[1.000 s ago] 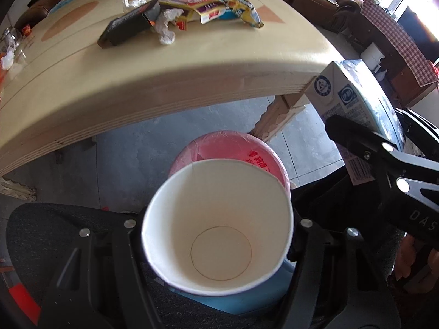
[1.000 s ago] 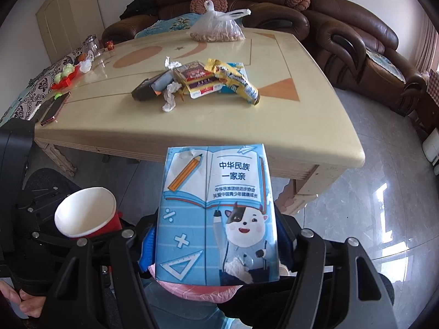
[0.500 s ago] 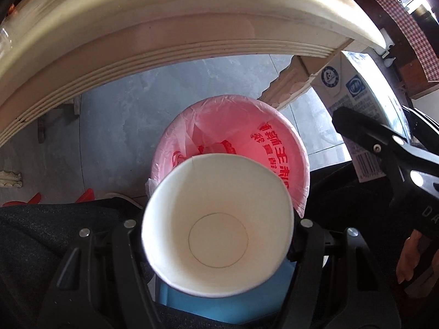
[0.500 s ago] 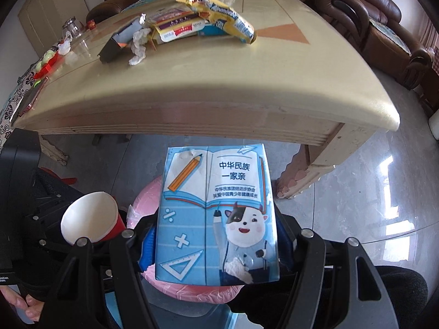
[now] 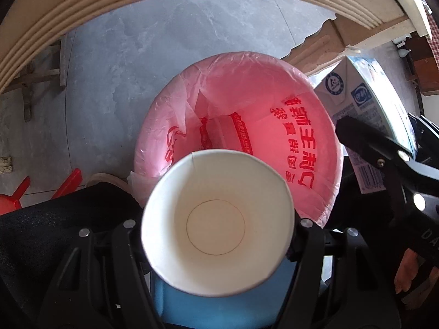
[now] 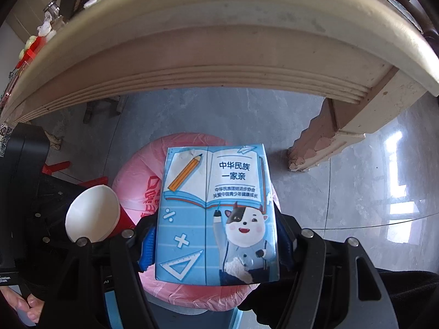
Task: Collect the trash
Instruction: 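Open both tools to drop the cup and carton into the bin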
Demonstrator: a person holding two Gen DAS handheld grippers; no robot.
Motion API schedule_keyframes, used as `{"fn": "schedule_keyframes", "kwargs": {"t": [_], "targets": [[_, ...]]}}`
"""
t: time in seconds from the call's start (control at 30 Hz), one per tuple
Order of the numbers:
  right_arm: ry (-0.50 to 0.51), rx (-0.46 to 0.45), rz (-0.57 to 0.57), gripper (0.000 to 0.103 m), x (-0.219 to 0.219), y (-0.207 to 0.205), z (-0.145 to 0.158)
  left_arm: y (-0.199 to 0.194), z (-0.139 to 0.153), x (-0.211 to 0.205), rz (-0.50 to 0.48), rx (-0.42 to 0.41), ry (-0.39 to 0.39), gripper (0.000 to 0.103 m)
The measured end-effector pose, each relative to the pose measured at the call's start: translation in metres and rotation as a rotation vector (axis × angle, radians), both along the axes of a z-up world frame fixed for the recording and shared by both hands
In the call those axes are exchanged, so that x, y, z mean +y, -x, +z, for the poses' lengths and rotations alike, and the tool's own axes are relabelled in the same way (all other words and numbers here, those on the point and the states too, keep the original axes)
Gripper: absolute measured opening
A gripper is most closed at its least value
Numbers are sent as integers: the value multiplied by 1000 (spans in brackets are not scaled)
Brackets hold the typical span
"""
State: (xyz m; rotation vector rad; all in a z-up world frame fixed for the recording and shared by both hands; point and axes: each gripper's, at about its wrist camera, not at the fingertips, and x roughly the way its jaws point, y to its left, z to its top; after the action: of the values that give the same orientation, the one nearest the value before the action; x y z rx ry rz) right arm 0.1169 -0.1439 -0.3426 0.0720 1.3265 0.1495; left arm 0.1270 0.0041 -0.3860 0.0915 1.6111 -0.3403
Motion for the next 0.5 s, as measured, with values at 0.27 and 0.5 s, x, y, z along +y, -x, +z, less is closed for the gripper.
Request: {"fn": "schedule_keyframes", "kwargs": {"t": [0.27,0.5], "targets": [[-20,53,-3,66,-2,-8,-19,-8,-27,0,-1,82,-39,68],[-23,81,3,66,-2,-12,-28,-11,-33,4,20,97,-63,76]]}}
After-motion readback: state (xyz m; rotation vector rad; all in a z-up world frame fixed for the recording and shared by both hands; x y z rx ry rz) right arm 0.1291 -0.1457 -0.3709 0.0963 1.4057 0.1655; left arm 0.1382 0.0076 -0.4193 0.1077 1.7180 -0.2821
